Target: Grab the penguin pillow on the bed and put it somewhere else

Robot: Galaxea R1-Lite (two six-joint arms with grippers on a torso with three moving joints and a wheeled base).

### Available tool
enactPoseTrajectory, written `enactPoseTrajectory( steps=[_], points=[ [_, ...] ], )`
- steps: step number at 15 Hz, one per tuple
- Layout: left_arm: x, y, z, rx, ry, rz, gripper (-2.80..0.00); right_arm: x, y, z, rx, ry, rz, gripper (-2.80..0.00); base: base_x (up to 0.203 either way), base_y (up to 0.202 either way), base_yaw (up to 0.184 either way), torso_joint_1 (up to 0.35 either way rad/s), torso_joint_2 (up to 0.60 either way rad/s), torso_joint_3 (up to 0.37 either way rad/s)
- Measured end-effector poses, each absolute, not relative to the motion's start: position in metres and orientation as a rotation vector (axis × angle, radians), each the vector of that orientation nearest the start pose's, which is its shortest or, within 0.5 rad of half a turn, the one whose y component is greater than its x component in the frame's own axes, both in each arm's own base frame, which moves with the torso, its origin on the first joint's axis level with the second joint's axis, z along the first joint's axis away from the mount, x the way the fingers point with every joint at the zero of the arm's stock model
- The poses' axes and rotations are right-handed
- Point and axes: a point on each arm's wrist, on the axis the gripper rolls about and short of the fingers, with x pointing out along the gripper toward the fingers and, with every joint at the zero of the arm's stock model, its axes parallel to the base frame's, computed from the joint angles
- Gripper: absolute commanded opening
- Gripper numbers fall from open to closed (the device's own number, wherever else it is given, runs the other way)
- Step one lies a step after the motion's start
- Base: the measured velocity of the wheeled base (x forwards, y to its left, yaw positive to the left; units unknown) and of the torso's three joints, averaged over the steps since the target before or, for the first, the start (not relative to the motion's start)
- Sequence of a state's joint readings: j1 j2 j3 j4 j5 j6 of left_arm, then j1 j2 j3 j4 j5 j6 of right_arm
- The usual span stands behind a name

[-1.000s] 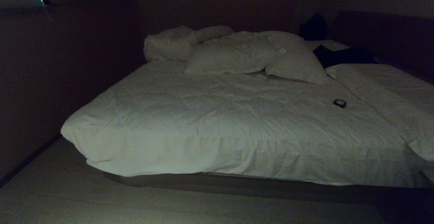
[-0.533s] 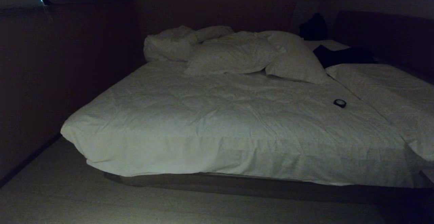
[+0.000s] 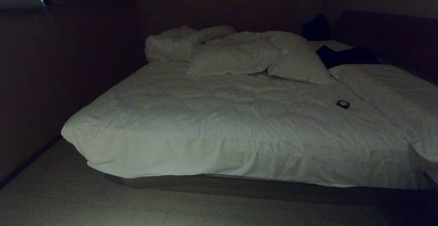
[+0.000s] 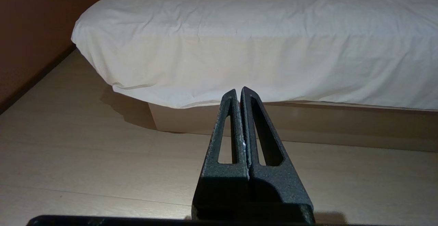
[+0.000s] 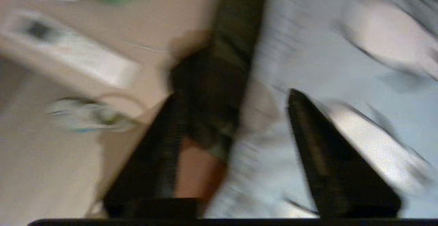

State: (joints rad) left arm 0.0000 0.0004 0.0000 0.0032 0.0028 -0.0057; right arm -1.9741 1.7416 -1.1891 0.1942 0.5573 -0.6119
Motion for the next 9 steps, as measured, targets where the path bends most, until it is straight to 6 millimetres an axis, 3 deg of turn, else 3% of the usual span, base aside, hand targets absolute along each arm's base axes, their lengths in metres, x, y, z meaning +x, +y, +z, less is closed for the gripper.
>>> enactPoseTrajectory(
  steps=[5,9],
  points=[
    [-0.023,0.0,0.075,-0.005,0.003,0.003,-2.8,-0.015,-0.284,0.22,0.259,0.598,-0.952,-2.8,0.0,0.0,0.0,0.0,0.0,0.0],
    [-0.023,0.0,0.075,-0.006,0.003,0.003,-2.8,0.057,-0.249,0.214,0.353,0.632,-0.809,-2.8,0.0,0.0,0.0,0.0,0.0,0.0]
  ],
)
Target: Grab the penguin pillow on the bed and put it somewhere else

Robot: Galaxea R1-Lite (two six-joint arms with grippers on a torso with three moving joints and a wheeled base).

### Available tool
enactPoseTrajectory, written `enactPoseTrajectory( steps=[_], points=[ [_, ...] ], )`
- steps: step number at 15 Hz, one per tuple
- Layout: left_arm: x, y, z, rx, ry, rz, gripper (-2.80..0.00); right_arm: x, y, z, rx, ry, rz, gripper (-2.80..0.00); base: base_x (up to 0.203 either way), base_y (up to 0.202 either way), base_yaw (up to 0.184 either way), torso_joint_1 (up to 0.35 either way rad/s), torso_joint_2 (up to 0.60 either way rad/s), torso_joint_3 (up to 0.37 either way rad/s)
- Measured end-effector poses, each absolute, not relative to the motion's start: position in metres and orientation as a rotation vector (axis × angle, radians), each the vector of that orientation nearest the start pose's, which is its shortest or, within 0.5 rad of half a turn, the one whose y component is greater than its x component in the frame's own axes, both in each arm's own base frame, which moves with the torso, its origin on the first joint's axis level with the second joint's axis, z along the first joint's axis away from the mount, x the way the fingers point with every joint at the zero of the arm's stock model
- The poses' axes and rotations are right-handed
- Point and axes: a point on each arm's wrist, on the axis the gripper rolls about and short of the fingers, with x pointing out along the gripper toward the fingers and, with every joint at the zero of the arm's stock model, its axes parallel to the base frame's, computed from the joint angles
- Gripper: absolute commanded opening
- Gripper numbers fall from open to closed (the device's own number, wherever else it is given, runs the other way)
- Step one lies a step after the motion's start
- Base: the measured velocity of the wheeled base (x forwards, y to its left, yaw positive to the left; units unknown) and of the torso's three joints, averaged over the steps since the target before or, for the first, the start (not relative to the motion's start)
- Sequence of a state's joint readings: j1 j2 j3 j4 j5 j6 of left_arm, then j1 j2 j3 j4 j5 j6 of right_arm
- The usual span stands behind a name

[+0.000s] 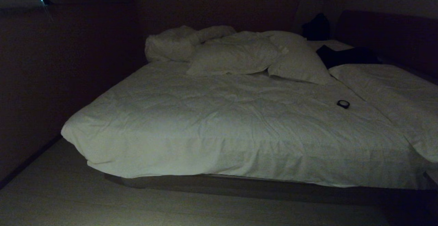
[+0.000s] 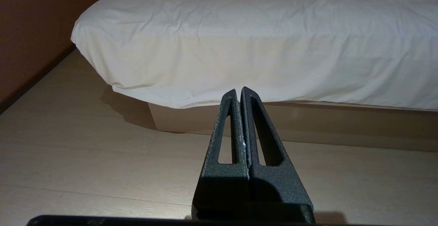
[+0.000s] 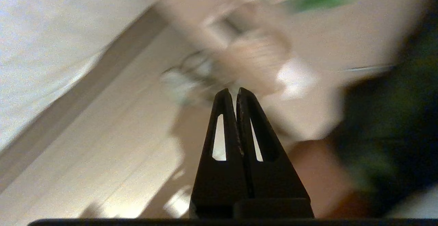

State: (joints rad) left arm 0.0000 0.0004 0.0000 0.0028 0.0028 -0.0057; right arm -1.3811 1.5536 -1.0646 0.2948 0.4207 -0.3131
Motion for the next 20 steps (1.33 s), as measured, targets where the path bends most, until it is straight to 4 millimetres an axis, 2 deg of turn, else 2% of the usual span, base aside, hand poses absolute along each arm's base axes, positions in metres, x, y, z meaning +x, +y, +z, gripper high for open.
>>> enactPoseTrajectory(
  steps=[2,5,7,10,13,15,17,20],
  points=[
    [-0.023,0.0,0.075,-0.006,0.004,0.003,-2.8,0.094,-0.222,0.209,0.395,0.668,-0.702,-2.8,0.0,0.0,0.0,0.0,0.0,0.0],
    [-0.023,0.0,0.075,-0.005,0.004,0.003,-2.8,0.14,-0.175,0.204,0.455,0.744,-0.518,-2.8,0.0,0.0,0.0,0.0,0.0,0.0],
    [-0.023,0.0,0.075,-0.006,0.004,0.003,-2.8,0.161,-0.143,0.201,0.504,0.811,-0.394,-2.8,0.0,0.0,0.0,0.0,0.0,0.0],
    [-0.023,0.0,0.075,-0.006,0.004,0.003,-2.8,0.176,-0.101,0.198,0.585,0.926,-0.269,-2.8,0.0,0.0,0.0,0.0,0.0,0.0],
    [-0.023,0.0,0.075,-0.005,0.004,0.003,-2.8,0.176,-0.068,0.197,0.641,1.043,-0.2,-2.8,0.0,0.0,0.0,0.0,0.0,0.0],
    [-0.023,0.0,0.075,-0.006,0.003,0.003,-2.8,0.167,-0.053,0.2,0.666,1.092,-0.183,-2.8,0.0,0.0,0.0,0.0,0.0,0.0],
    [-0.023,0.0,0.075,-0.006,0.004,0.003,-2.8,0.152,-0.039,0.207,0.664,1.108,-0.156,-2.8,0.0,0.0,0.0,0.0,0.0,0.0],
    [-0.023,0.0,0.075,-0.006,0.004,0.002,-2.8,0.114,-0.015,0.224,0.594,1.073,-0.054,-2.8,0.0,0.0,0.0,0.0,0.0,0.0]
  ],
)
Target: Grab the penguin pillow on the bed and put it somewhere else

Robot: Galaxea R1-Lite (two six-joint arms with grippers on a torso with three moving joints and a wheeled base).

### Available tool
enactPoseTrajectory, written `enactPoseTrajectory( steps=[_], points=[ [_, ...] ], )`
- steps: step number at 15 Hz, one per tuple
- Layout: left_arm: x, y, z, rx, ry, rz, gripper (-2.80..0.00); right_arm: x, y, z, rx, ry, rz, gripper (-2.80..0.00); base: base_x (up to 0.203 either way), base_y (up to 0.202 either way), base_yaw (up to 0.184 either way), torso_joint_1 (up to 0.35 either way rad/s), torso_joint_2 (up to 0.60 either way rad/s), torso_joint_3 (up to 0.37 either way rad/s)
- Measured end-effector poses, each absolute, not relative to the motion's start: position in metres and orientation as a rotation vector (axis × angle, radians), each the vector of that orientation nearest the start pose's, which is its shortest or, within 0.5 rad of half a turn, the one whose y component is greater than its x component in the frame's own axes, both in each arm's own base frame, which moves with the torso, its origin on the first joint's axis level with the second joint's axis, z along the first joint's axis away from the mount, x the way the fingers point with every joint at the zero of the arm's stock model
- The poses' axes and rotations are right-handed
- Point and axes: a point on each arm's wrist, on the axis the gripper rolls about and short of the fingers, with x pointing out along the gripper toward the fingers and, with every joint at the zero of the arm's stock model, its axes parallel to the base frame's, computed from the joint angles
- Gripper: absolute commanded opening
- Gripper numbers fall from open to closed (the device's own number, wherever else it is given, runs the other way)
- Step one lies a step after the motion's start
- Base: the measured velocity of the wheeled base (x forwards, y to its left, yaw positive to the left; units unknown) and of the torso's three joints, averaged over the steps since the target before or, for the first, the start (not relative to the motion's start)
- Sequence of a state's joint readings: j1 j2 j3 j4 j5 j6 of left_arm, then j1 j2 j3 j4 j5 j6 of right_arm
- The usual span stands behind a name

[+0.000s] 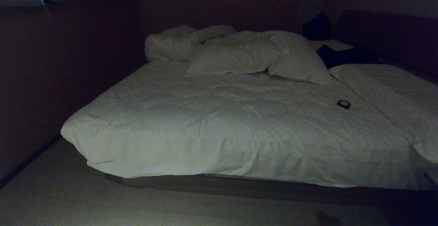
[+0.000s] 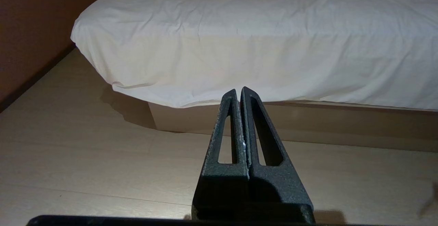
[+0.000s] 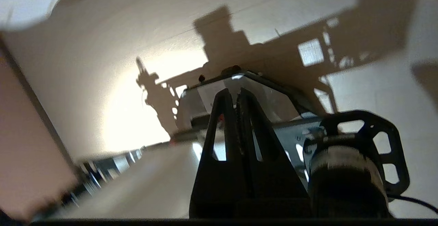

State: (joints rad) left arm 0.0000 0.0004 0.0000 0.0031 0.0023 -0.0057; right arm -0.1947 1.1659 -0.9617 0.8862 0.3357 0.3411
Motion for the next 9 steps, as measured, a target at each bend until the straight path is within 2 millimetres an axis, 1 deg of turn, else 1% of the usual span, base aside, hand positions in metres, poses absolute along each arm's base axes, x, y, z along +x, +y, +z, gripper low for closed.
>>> enactPoseTrajectory(
  steps=[2,4,7,9],
  points=[
    [-0.023,0.0,0.075,-0.005,0.004,0.003,-2.8,0.082,-0.003,0.233,0.532,1.026,0.032,-2.8,0.0,0.0,0.0,0.0,0.0,0.0],
    [-0.023,0.0,0.075,-0.006,0.003,0.002,-2.8,0.052,0.003,0.236,0.471,0.981,0.111,-2.8,0.0,0.0,0.0,0.0,0.0,0.0],
    [-0.023,0.0,0.075,-0.006,0.004,0.002,-2.8,0.019,0.007,0.235,0.39,0.911,0.2,-2.8,0.0,0.0,0.0,0.0,0.0,0.0],
    [-0.023,0.0,0.075,-0.005,0.003,0.002,-2.8,0.005,0.009,0.236,0.344,0.85,0.25,-2.8,0.0,0.0,0.0,0.0,0.0,0.0]
  ],
)
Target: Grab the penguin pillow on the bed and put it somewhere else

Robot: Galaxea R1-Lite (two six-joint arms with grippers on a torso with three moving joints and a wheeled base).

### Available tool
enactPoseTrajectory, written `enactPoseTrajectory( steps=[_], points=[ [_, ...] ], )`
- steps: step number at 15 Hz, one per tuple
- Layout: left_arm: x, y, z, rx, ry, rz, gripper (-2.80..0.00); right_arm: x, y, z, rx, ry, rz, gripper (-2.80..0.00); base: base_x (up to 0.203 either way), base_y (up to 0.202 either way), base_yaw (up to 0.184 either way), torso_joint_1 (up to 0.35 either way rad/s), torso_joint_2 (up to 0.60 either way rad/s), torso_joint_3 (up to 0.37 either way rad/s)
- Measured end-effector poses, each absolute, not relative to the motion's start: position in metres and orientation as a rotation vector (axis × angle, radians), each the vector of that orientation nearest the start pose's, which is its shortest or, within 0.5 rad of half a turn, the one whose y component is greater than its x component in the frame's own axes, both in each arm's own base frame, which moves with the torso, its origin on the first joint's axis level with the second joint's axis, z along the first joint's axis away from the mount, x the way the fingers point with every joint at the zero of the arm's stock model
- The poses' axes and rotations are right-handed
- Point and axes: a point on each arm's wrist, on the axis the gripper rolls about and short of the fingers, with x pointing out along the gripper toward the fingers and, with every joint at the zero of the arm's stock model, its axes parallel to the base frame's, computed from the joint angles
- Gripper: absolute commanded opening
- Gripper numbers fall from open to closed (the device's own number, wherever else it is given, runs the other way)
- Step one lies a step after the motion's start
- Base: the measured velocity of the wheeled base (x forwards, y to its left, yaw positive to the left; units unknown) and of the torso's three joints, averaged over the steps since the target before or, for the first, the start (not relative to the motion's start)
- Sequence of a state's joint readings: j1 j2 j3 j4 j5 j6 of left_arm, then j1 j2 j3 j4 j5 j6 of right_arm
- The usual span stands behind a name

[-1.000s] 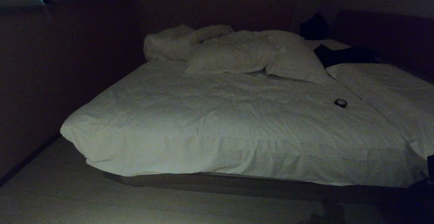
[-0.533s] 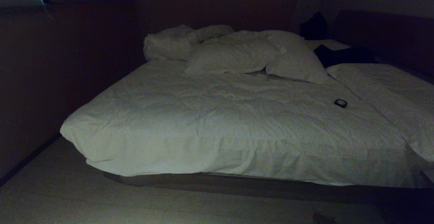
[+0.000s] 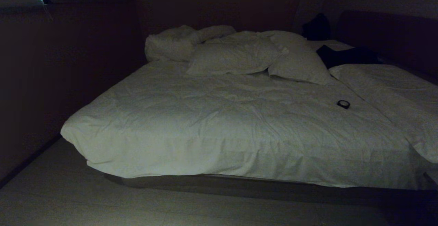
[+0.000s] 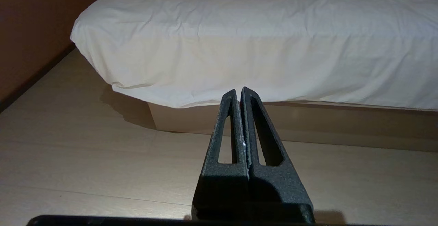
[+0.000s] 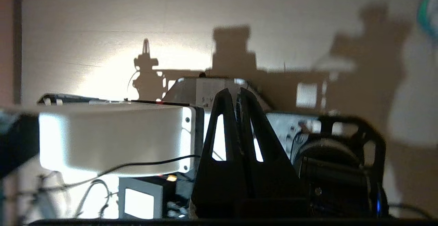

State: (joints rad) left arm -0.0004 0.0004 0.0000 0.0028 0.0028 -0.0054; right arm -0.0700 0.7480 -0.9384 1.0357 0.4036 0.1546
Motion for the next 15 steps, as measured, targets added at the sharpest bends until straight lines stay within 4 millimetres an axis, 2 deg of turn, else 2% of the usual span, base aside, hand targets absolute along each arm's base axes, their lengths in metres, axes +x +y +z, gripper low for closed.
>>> enactPoseTrajectory(
  steps=[8,10,13,15],
  points=[
    [-0.023,0.0,0.075,-0.006,0.004,0.003,-2.8,-0.047,0.014,0.23,0.25,0.576,0.382,-2.8,0.0,0.0,0.0,0.0,0.0,0.0],
    [-0.023,0.0,0.075,-0.006,0.004,0.003,-2.8,-0.058,0.014,0.221,0.24,0.537,0.388,-2.8,0.0,0.0,0.0,0.0,0.0,0.0],
    [-0.023,0.0,0.075,-0.005,0.004,0.003,-2.8,-0.064,0.014,0.198,0.234,0.513,0.386,-2.8,0.0,0.0,0.0,0.0,0.0,0.0],
    [-0.023,0.0,0.075,-0.005,0.003,0.003,-2.8,-0.067,0.015,0.191,0.222,0.458,0.387,-2.8,0.0,0.0,0.0,0.0,0.0,0.0]
  ],
)
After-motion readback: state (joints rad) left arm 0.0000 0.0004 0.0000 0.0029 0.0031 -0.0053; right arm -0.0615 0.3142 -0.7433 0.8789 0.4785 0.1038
